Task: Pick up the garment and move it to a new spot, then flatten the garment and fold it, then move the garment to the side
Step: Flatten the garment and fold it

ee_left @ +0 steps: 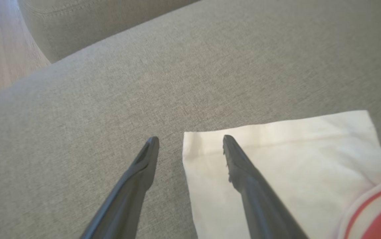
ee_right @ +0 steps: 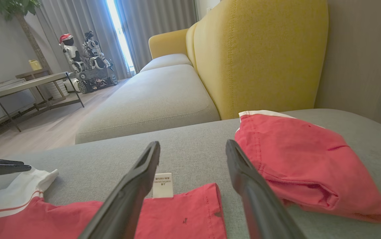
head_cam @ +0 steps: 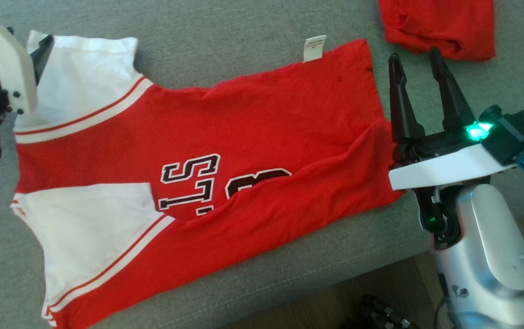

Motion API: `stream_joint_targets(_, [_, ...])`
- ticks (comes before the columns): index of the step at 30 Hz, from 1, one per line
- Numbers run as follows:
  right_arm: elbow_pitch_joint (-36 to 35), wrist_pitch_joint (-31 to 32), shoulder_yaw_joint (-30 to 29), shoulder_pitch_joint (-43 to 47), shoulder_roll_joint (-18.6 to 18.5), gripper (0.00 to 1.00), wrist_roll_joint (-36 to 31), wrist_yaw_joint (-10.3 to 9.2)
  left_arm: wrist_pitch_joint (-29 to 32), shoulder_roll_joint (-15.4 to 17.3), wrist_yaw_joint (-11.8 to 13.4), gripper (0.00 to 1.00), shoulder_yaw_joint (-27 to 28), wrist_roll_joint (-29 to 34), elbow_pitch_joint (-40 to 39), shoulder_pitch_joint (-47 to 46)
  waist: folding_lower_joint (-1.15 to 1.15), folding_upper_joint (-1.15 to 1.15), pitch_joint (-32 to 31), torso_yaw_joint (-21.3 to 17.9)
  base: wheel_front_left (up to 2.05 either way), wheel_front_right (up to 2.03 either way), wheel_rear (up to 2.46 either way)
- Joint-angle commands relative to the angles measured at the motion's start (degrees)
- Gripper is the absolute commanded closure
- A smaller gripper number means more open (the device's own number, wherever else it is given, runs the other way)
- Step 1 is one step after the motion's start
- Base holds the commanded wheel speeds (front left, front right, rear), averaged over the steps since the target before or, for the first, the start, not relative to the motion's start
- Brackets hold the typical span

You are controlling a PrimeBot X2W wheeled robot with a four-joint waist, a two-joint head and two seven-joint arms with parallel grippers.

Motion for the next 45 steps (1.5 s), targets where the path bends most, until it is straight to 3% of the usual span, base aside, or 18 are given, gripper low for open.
stream_joint_targets(1, [-1.67,-0.79,1.52,-1.13,-0.2,0.0,0.6,-0.05,0.15,3.97,0.03,0.0,1.4,0.09,-0.42,-3.5,-0.01,0.0,0.79,-0.94,0.0,0.0,0.0])
stream_joint_targets(12, [-0.63,-1.39,0.28,-1.3,-0.2,0.0,0.5,-0.05,0.97,4.15,0.03,0.0,-1.73,-1.97,5.39,-5.0,-0.01,0.0,0.96,-1.91,0.0,0.0,0.0])
stream_joint_targets(13, [-0.45,-1.33,-0.01,-1.31,-0.2,0.0,0.4,-0.05,1.25,3.94,0.03,0.58,-2.16,-2.71,5.45,-4.98,-0.01,0.0,0.87,-1.81,0.0,0.0,0.0])
stream_joint_targets(14, [-0.26,-1.22,-0.33,-1.34,-0.2,0.0,0.31,-0.05,1.41,3.8,0.03,1.0,-2.56,-3.51,5.34,-5.01,-0.01,0.0,0.82,-1.68,0.0,0.0,0.0])
stream_joint_targets(22, [2.58,1.64,-1.74,-3.43,-0.2,0.0,0.24,-0.05,-4.77,2.59,0.03,1.0,-3.0,-7.23,3.74,-5.15,-0.01,0.0,-0.18,1.08,0.0,0.0,0.0])
stream_joint_targets(32, [10.04,13.49,-3.03,-10.63,-0.72,0.0,1.54,-0.05,-18.12,-1.03,0.02,1.0,-2.66,-10.85,0.83,-2.13,-0.01,0.0,-2.28,8.55,0.0,0.0,0.0])
stream_joint_targets(39, [16.0,19.51,0.6,-13.9,-8.21,0.0,6.7,-0.05,-21.57,-1.71,0.02,1.0,-5.04,-13.77,-0.87,-0.32,-0.01,0.0,-2.23,11.26,0.0,0.0,0.0])
stream_joint_targets(45, [21.95,20.55,0.78,-15.65,-10.89,0.0,6.84,-0.05,-23.12,-1.78,0.02,1.0,-7.01,-15.01,-0.15,-0.24,-0.01,0.0,-2.04,11.62,0.0,0.0,0.0])
